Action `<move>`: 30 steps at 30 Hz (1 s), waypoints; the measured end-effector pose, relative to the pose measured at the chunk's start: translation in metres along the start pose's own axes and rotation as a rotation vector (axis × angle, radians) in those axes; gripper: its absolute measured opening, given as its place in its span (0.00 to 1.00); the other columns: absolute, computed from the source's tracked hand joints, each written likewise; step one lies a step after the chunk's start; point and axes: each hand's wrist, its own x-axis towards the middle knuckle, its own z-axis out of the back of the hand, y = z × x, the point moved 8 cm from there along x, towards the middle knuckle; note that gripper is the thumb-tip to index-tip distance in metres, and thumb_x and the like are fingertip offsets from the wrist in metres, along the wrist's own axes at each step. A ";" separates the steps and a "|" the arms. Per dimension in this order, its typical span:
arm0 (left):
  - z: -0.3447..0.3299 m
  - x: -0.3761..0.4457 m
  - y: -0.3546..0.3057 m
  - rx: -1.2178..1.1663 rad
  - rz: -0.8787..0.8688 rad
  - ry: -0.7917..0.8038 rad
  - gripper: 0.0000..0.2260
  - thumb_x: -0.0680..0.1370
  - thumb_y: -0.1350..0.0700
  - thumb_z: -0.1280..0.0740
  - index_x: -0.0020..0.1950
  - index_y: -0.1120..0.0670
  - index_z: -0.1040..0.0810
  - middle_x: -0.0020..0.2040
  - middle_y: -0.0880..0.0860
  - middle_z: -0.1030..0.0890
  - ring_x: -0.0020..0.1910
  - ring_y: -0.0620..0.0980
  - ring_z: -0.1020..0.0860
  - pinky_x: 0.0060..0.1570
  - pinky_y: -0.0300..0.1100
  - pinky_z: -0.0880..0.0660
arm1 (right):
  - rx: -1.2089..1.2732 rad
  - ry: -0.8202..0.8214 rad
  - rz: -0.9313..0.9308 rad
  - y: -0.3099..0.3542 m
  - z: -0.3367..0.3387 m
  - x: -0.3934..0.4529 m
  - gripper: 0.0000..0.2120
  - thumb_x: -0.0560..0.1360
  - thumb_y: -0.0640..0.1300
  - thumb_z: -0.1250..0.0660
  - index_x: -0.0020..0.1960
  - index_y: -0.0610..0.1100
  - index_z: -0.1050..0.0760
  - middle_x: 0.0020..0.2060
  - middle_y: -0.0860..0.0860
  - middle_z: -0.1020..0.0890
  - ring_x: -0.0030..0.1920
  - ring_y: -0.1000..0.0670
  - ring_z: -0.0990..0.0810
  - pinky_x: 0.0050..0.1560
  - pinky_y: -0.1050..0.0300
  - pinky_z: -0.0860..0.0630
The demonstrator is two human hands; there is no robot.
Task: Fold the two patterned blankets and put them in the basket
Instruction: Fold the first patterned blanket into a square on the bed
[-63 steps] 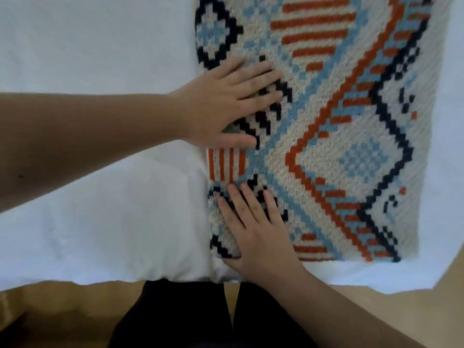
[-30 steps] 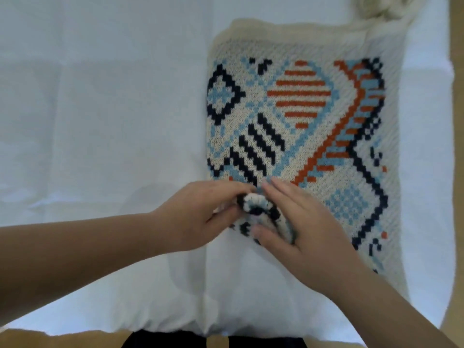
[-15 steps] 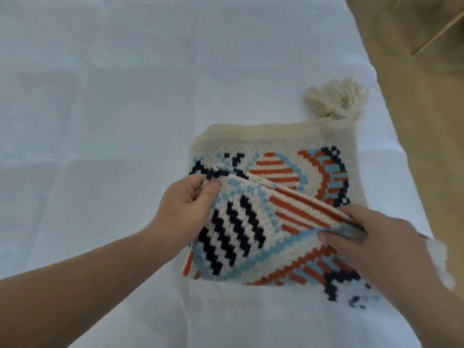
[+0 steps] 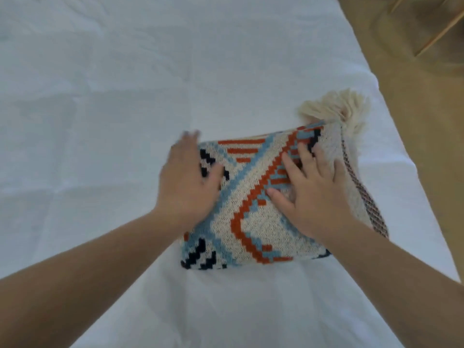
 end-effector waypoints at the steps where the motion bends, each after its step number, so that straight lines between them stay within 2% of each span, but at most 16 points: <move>1: -0.019 -0.007 -0.014 0.128 -0.132 0.078 0.30 0.83 0.40 0.45 0.81 0.46 0.52 0.82 0.49 0.52 0.81 0.51 0.54 0.78 0.57 0.53 | 0.009 0.049 -0.023 -0.005 -0.015 -0.004 0.40 0.74 0.73 0.64 0.80 0.55 0.59 0.80 0.49 0.60 0.79 0.44 0.63 0.76 0.36 0.61; 4: -0.073 -0.019 -0.019 0.438 -0.295 0.312 0.32 0.81 0.33 0.58 0.81 0.45 0.62 0.81 0.50 0.64 0.79 0.51 0.67 0.77 0.56 0.65 | 0.043 0.040 -0.104 -0.023 -0.035 -0.007 0.41 0.73 0.75 0.64 0.80 0.56 0.60 0.80 0.50 0.58 0.79 0.45 0.60 0.75 0.36 0.61; 9: -0.091 -0.006 -0.011 0.561 -0.378 0.301 0.33 0.79 0.32 0.66 0.80 0.46 0.67 0.81 0.52 0.65 0.79 0.52 0.68 0.77 0.57 0.66 | 0.006 -0.008 -0.157 -0.040 -0.043 -0.011 0.38 0.75 0.71 0.64 0.80 0.54 0.59 0.81 0.48 0.55 0.80 0.44 0.57 0.75 0.33 0.58; 13: -0.093 -0.006 -0.018 0.588 -0.397 0.311 0.33 0.79 0.33 0.65 0.79 0.46 0.69 0.80 0.53 0.67 0.78 0.53 0.70 0.76 0.57 0.67 | -0.036 -0.057 -0.226 -0.047 -0.045 -0.022 0.36 0.79 0.67 0.61 0.81 0.50 0.51 0.80 0.43 0.48 0.79 0.40 0.50 0.74 0.30 0.53; 15: -0.090 -0.009 -0.029 0.564 -0.451 0.280 0.32 0.79 0.33 0.65 0.79 0.47 0.70 0.80 0.53 0.67 0.78 0.53 0.70 0.76 0.57 0.68 | 0.010 -0.106 -0.227 -0.038 -0.037 -0.022 0.35 0.80 0.65 0.60 0.81 0.48 0.53 0.80 0.42 0.50 0.79 0.40 0.53 0.75 0.32 0.57; 18: -0.093 -0.011 -0.047 0.499 -0.554 0.226 0.33 0.79 0.33 0.64 0.80 0.47 0.65 0.81 0.51 0.63 0.79 0.51 0.66 0.76 0.55 0.68 | 0.111 -0.176 -0.079 -0.006 -0.025 -0.010 0.32 0.80 0.62 0.56 0.81 0.51 0.56 0.80 0.47 0.54 0.80 0.44 0.58 0.76 0.39 0.65; 21: -0.105 -0.004 -0.035 0.514 -0.574 0.243 0.34 0.78 0.30 0.63 0.81 0.45 0.62 0.81 0.50 0.61 0.80 0.51 0.62 0.77 0.56 0.65 | 0.051 -0.085 0.028 0.000 -0.044 -0.002 0.33 0.79 0.67 0.59 0.81 0.54 0.53 0.80 0.50 0.52 0.80 0.46 0.58 0.77 0.39 0.62; 24: -0.114 0.004 -0.025 0.518 -0.577 0.260 0.35 0.79 0.29 0.60 0.82 0.44 0.58 0.82 0.50 0.58 0.81 0.51 0.61 0.78 0.57 0.62 | 0.043 -0.058 -0.005 -0.024 -0.058 -0.002 0.35 0.78 0.70 0.60 0.81 0.56 0.54 0.81 0.50 0.53 0.80 0.47 0.58 0.77 0.42 0.61; 30: -0.117 0.010 -0.025 0.501 -0.590 0.263 0.35 0.78 0.28 0.60 0.82 0.44 0.59 0.82 0.50 0.59 0.80 0.51 0.61 0.78 0.57 0.62 | 0.042 -0.084 -0.055 -0.044 -0.061 -0.006 0.37 0.77 0.72 0.60 0.81 0.55 0.54 0.80 0.50 0.53 0.80 0.48 0.58 0.77 0.44 0.62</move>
